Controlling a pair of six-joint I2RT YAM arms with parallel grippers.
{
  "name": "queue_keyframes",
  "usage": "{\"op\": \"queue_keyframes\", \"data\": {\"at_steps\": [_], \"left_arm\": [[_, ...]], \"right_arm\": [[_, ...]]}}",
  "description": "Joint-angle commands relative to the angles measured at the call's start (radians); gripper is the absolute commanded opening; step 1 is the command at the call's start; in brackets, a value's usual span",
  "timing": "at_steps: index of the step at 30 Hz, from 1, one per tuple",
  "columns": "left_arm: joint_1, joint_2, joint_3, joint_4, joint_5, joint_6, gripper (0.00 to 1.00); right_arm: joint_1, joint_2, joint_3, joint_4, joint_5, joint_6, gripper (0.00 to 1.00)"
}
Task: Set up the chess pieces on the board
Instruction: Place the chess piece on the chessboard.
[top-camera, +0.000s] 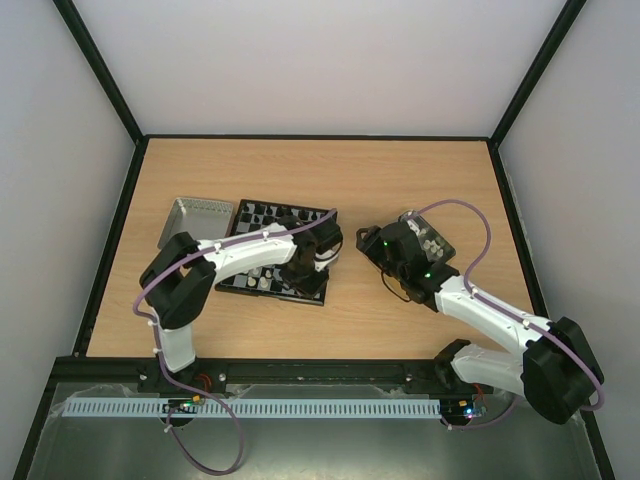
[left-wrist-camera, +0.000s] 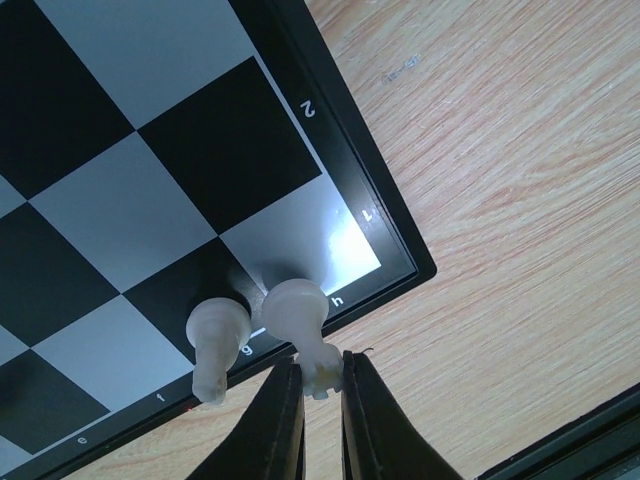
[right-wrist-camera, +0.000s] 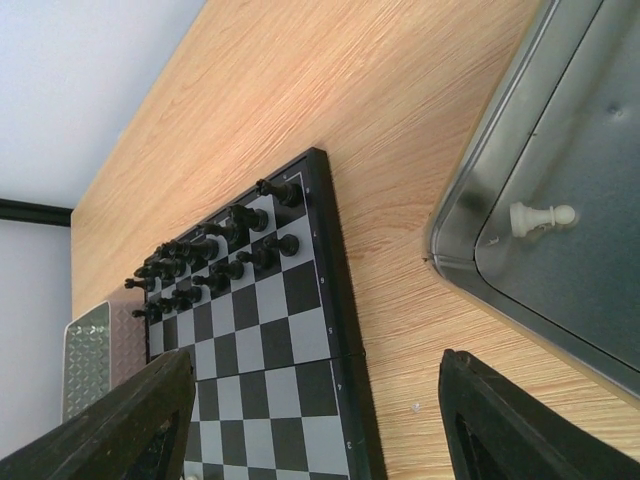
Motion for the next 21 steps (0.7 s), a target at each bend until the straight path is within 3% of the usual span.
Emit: {"op": "queue_keyframes", "data": {"at_steps": [1, 14, 21], "left_arm": [[-0.008, 0.027, 0.032, -0.034, -0.010, 0.026, 0.05], [-0.008, 0.057, 0.051, -0.010, -0.003, 0.043, 0.08], [-0.009, 0.048, 0.054, 0.000, 0.021, 0.042, 0.21]], "right_arm": [[-0.004, -0.022, -0.010, -0.031, 0.052, -0.011, 0.66], [-0.006, -0.024, -0.006, -0.038, 0.060, -0.010, 0.66], [-0.005, -0.027, -0.002, -0.040, 0.059, -0.009, 0.66]]}}
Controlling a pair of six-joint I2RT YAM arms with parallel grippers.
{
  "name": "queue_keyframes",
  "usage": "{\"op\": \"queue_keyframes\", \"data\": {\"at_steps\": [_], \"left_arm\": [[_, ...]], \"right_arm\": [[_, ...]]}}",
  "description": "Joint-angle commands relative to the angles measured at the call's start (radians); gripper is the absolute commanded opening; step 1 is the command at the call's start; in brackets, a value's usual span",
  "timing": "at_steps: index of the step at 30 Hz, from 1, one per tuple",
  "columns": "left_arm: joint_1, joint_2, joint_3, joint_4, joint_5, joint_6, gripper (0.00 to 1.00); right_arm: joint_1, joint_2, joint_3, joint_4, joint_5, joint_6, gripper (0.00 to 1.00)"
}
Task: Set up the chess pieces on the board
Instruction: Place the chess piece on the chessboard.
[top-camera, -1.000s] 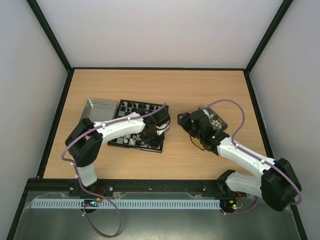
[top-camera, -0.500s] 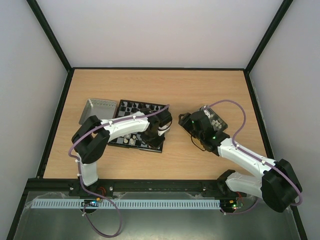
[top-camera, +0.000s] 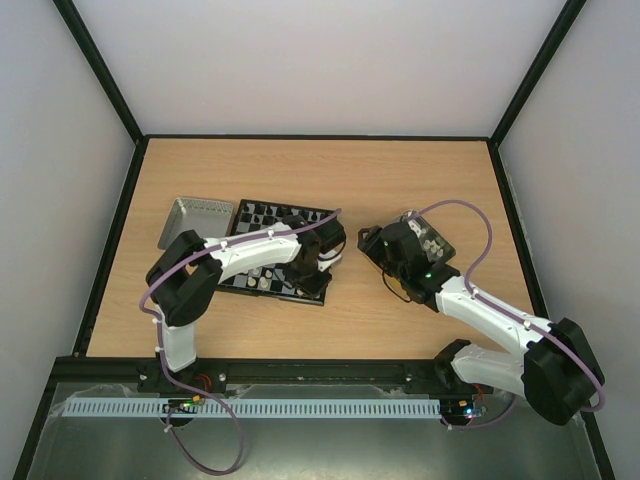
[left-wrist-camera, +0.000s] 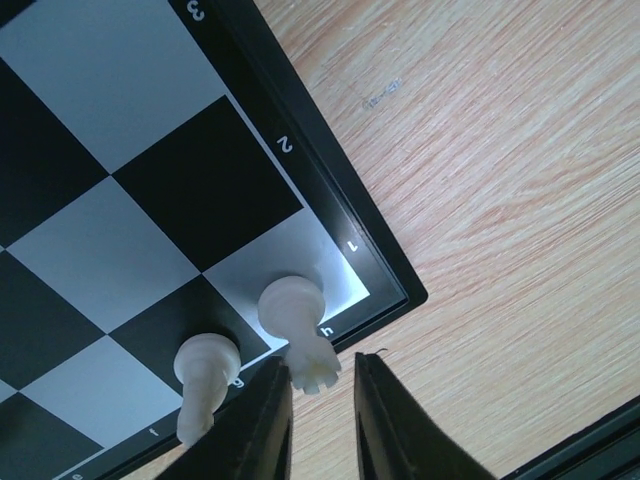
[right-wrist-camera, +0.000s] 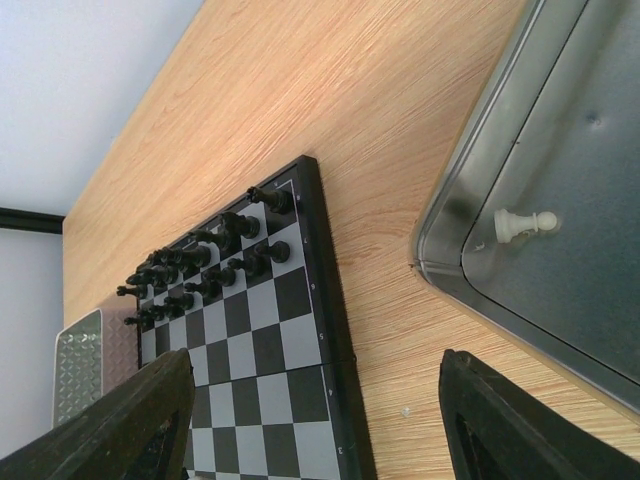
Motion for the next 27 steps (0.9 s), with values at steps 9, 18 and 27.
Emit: {"op": "queue_keyframes", "data": {"at_steps": [9, 18, 27], "left_arm": [[-0.001, -0.009, 0.028, -0.003, 0.008, -0.008, 0.23], [0.041, -0.079, 0.048, -0.003, 0.022, -0.009, 0.27], [0.193, -0.279, -0.014, 0.139, 0.042, -0.050, 0.36]], "right_arm": [[-0.003, -0.050, -0.002, -0.044, 0.076, 0.005, 0.66], [-0.005, -0.095, 0.051, -0.115, 0.199, -0.112, 0.67], [-0.157, -0.122, 0.142, -0.202, 0.361, -0.487, 0.81]]}}
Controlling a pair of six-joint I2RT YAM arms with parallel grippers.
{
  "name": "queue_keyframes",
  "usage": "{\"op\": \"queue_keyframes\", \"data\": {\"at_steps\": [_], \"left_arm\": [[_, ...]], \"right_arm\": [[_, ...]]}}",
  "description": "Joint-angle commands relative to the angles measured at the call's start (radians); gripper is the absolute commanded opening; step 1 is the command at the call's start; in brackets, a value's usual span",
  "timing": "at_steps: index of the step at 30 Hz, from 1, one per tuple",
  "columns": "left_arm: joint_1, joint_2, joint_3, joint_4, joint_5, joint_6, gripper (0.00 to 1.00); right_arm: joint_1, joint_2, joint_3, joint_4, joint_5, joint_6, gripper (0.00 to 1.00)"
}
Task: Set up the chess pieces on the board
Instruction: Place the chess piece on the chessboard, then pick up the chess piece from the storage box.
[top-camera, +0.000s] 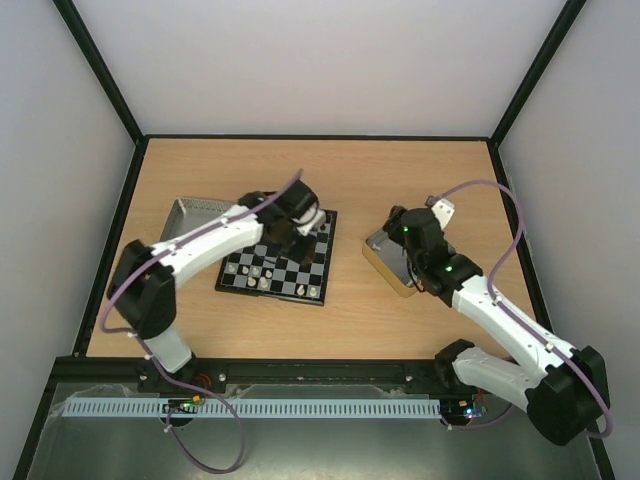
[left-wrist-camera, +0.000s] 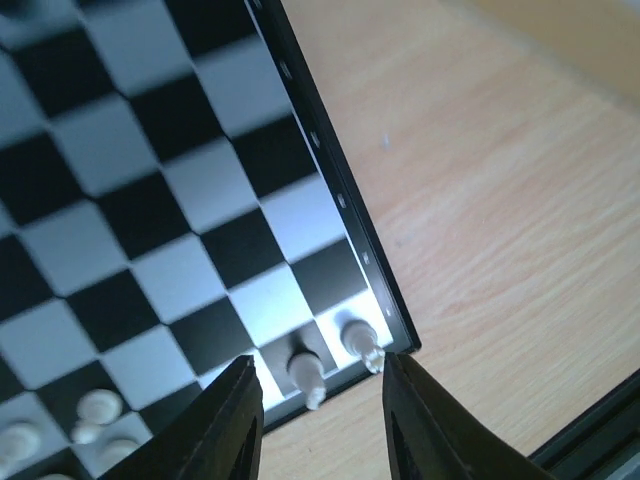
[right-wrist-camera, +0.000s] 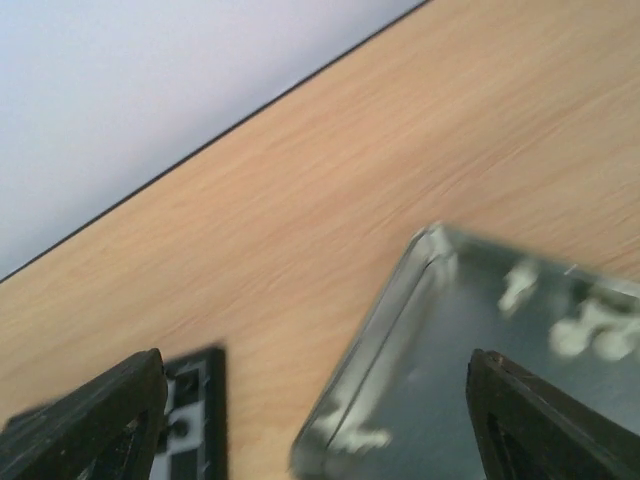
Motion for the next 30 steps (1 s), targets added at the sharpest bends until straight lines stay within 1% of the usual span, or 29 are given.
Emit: {"op": "queue_keyframes", "data": {"at_steps": [1, 4, 5, 6, 8, 10, 14, 17, 19, 22, 25, 30], "left_arm": [[0.070, -0.144, -0.043, 0.122, 0.008, -0.044, 0.37], [0.113, -0.238, -0.112, 0.226, -0.010, -0.069, 0.39], [0.128, -0.272, -0.137, 0.262, -0.017, -0.076, 0.40], [0.143, -0.304, -0.161, 0.296, -0.024, -0.078, 0.41], [0.159, -0.374, -0.211, 0.359, -0.054, -0.080, 0.43], [0.170, -0.451, -0.269, 0.426, -0.077, -0.071, 0.46], [0.195, -0.562, -0.363, 0.525, -0.087, -0.055, 0.51], [0.204, -0.628, -0.416, 0.579, -0.120, -0.056, 0.53], [0.212, -0.669, -0.442, 0.606, -0.154, -0.059, 0.54], [0.222, -0.731, -0.472, 0.631, -0.215, -0.073, 0.56], [0.227, -0.795, -0.502, 0.657, -0.277, -0.083, 0.60], [0.230, -0.888, -0.551, 0.701, -0.342, -0.095, 0.66]], "right_arm": [[-0.112, -0.016, 0.036, -0.046, 0.070, -0.252, 0.81], [-0.200, 0.042, 0.048, -0.056, -0.014, -0.332, 0.81], [-0.220, 0.070, 0.054, -0.070, -0.030, -0.343, 0.79], [-0.238, 0.103, 0.067, -0.090, -0.037, -0.343, 0.76], [-0.260, 0.172, 0.087, -0.137, -0.017, -0.324, 0.66], [-0.275, 0.218, 0.095, -0.171, 0.013, -0.305, 0.61], [-0.293, 0.278, 0.083, -0.171, 0.032, -0.281, 0.49], [-0.315, 0.332, 0.087, -0.167, 0.030, -0.281, 0.41], [-0.334, 0.364, 0.086, -0.156, 0.004, -0.289, 0.40], [-0.355, 0.414, 0.091, -0.147, -0.030, -0.306, 0.44], [-0.378, 0.453, 0.104, -0.140, -0.069, -0.312, 0.45], [-0.392, 0.497, 0.130, -0.125, -0.079, -0.319, 0.44]]}}
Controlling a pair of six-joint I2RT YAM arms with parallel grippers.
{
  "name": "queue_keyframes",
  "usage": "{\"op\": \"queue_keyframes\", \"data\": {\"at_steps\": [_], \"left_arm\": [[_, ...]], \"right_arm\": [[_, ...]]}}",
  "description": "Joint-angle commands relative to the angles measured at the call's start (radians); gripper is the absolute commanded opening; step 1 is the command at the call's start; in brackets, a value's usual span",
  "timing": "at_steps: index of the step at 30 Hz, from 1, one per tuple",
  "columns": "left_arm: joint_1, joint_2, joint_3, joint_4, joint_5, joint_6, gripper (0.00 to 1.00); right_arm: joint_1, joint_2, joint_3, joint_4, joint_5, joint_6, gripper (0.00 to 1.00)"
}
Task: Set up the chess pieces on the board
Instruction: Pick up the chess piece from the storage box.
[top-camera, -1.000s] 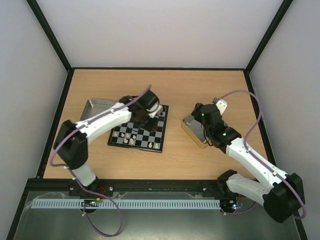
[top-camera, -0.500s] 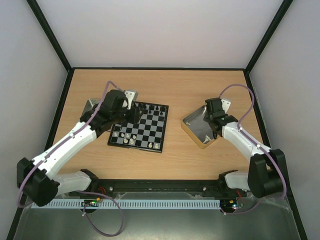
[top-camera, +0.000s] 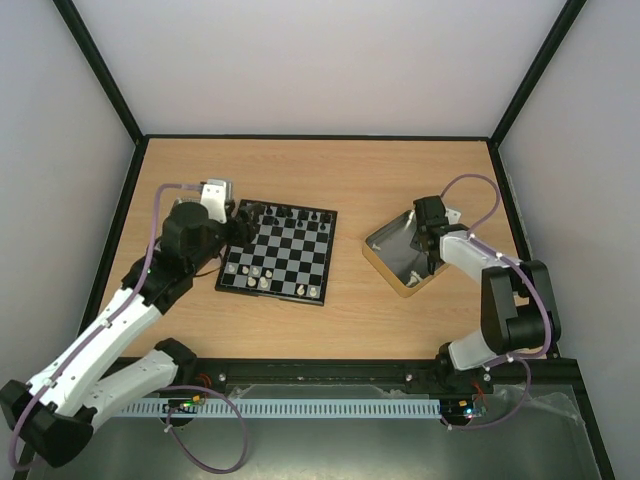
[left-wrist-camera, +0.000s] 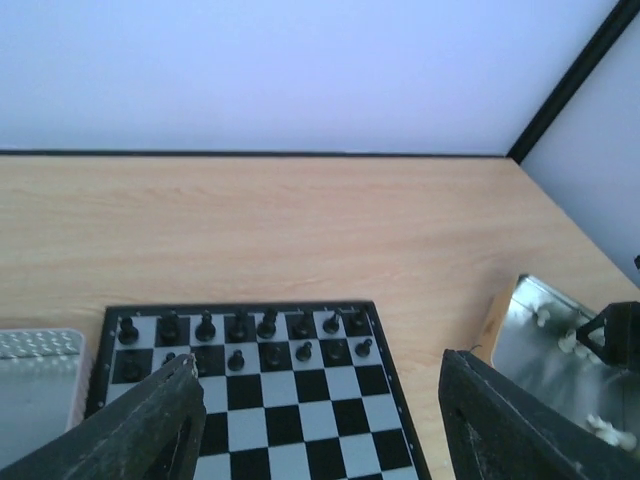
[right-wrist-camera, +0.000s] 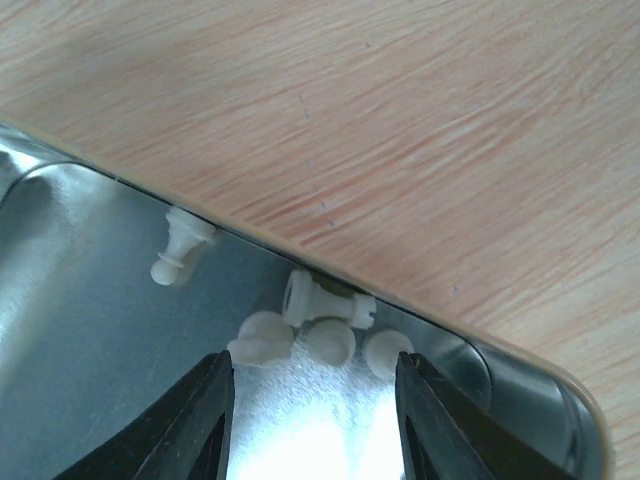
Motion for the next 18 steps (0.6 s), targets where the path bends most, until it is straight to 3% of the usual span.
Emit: {"op": "queue_keyframes", "data": {"at_steps": [1, 10, 18], "left_arm": [[0.008, -0.068, -0.038, 0.082, -0.089, -0.013, 0.67], [0.010, -0.082, -0.048, 0.085, -0.104, -0.013, 0.69], [0.010, -0.075, -0.047, 0.084, -0.097, -0.011, 0.69]], "right_arm": [[-0.013, 0.031, 0.056, 0.007, -0.007, -0.020, 0.43], [-0.026, 0.096, 0.074, 0.029, -0.038, -0.013, 0.42], [-0.027, 0.140, 0.080, 0.041, -0.046, -0.005, 0.26]]}}
